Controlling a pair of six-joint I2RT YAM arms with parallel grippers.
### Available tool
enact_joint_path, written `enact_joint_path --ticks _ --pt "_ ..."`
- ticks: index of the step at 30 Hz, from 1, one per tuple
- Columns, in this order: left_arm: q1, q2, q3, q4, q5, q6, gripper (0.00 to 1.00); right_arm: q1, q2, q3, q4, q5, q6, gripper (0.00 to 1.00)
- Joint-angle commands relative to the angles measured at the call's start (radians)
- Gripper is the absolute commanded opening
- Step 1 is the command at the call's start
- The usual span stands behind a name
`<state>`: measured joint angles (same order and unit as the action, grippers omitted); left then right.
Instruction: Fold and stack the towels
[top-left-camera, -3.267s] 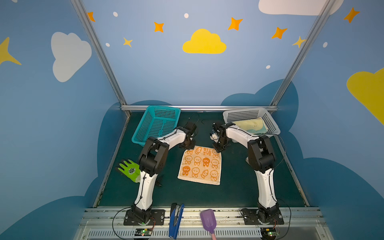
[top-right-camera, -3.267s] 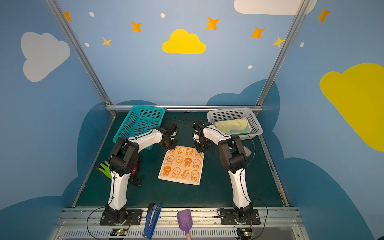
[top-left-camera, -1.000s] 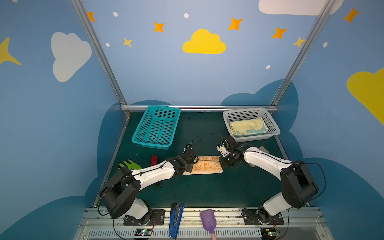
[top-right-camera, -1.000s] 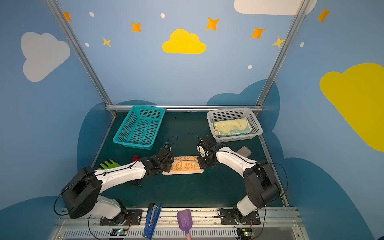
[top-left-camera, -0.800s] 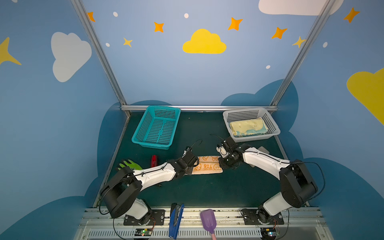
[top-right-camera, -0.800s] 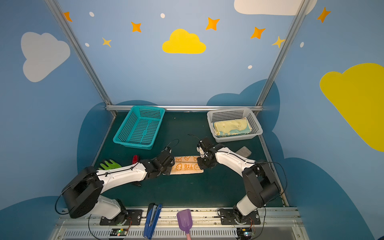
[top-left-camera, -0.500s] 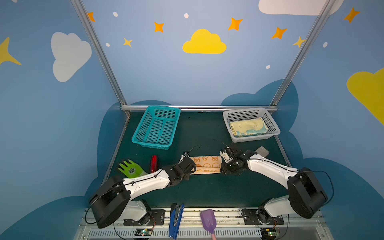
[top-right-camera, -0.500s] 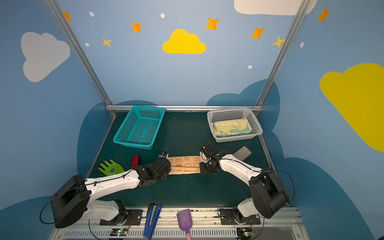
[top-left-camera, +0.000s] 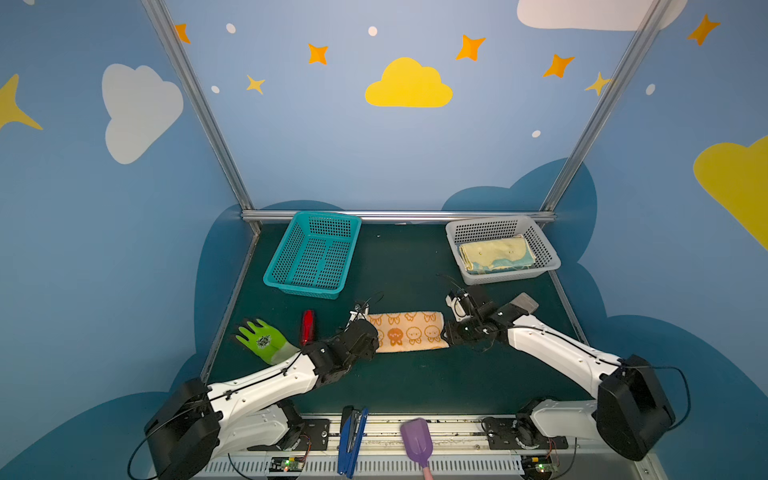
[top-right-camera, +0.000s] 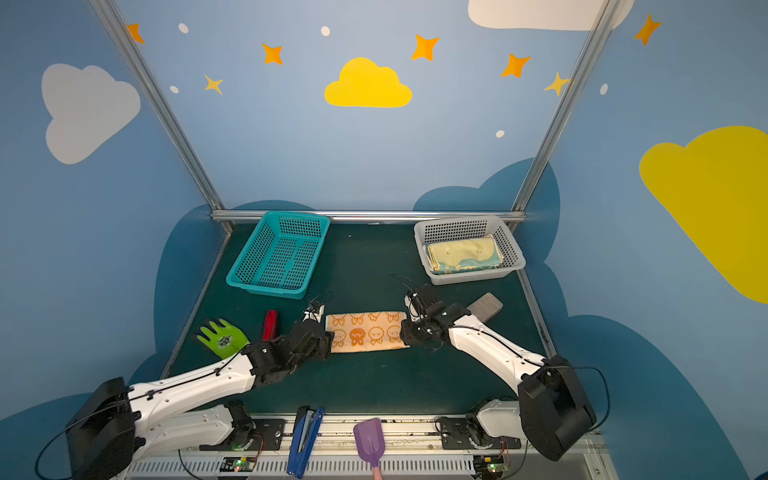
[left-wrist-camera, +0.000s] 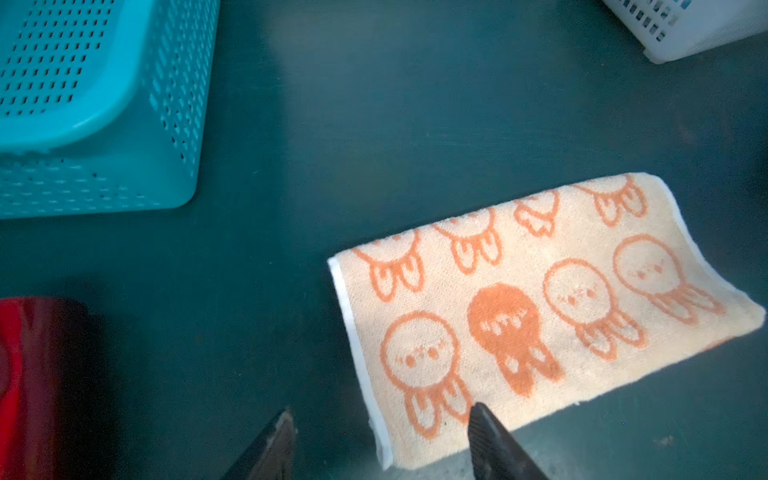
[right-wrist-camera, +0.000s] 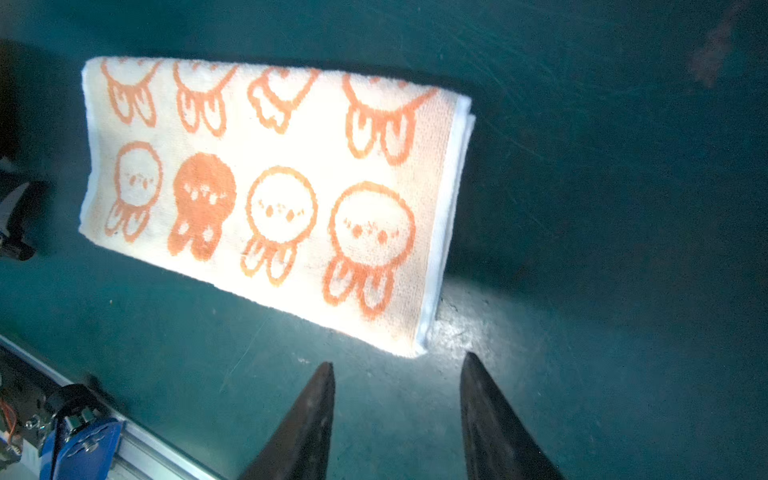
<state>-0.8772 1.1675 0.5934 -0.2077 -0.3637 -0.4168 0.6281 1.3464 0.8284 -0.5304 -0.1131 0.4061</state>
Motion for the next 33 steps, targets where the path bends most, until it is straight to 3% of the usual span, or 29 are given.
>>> enact_joint_path --ticks 1,5,7,8,18,33 --pt "0.001 0.087 0.076 -0.024 0.045 0.001 0.67 -0.004 0.045 0.038 0.031 -0.020 0.032 0.54" --pt "0.006 0.208 0.120 -0.001 0.055 -0.006 0.66 -0.047 0.080 0.025 0.088 -0.055 0.067 0.58" --pt "0.015 0.261 0.134 -0.001 0.063 -0.016 0.66 -0.080 0.096 0.007 0.124 -0.096 0.081 0.74" --pt "0.018 0.279 0.137 0.001 0.063 -0.023 0.66 -0.095 0.105 0.000 0.139 -0.115 0.085 0.77" --pt "0.077 0.395 0.120 0.055 0.160 -0.048 0.66 -0.145 0.233 -0.015 0.225 -0.201 0.101 0.75" --pt "0.097 0.444 0.106 0.077 0.184 -0.051 0.65 -0.122 0.402 -0.039 0.370 -0.275 0.144 0.59"
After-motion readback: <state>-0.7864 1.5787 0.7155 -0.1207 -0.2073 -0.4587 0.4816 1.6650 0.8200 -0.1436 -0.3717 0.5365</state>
